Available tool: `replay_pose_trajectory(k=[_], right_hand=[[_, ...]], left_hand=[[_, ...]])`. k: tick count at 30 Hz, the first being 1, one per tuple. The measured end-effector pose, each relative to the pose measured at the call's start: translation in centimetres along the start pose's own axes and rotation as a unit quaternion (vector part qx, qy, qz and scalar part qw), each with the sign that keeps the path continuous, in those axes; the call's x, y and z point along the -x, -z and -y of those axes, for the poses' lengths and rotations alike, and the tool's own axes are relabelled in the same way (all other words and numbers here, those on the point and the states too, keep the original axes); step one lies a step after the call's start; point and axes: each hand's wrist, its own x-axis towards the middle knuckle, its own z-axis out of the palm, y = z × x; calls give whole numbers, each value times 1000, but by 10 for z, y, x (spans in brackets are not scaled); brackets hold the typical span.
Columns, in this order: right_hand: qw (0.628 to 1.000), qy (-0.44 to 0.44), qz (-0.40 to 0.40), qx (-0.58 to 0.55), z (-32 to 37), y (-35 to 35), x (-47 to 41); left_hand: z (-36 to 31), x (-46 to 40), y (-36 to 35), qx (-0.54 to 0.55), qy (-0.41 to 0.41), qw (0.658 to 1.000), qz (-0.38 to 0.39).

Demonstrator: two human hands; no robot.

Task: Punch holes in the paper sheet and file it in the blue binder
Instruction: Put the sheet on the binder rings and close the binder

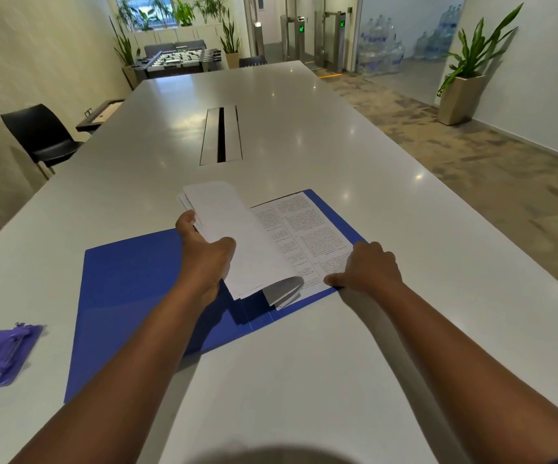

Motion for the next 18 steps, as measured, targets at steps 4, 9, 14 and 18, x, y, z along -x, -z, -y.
replay_pose_trajectory(k=[4,9,14,18], right_hand=[[1000,4,27,-15,5,8,2],[985,-4,30,-168,7,5,5],[923,17,-68,-380,25,9,13],[892,155,-94,-414,56,23,39]], left_hand=[[1,-1,1,-1,3,1000,7],[2,-3,6,-4,13,1000,16],[3,-4,8,-1,30,999,29],[4,-7,8,14,38,999,35]])
